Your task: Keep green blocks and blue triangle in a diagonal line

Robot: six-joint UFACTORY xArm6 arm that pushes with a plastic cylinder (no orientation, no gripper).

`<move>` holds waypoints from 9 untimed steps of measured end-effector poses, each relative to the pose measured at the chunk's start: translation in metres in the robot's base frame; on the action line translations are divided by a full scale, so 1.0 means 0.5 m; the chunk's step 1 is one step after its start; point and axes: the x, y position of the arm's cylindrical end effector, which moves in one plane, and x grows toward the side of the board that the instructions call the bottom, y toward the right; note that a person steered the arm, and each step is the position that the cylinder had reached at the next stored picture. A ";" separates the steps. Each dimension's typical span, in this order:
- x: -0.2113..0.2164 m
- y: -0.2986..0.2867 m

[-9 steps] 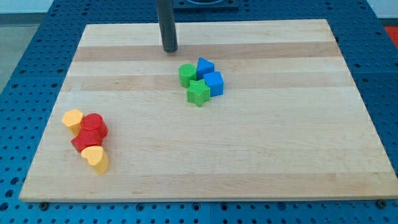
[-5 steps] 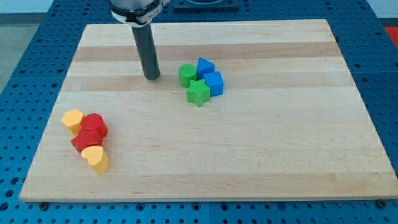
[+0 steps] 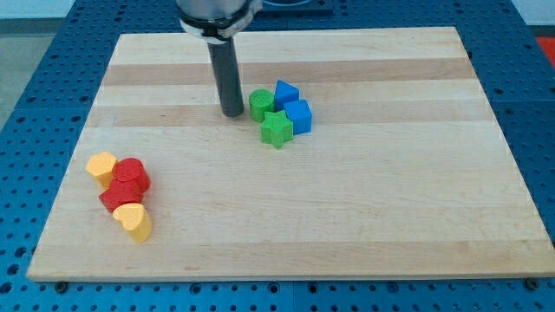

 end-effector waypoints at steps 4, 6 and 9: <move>0.000 0.052; 0.071 0.024; 0.089 0.161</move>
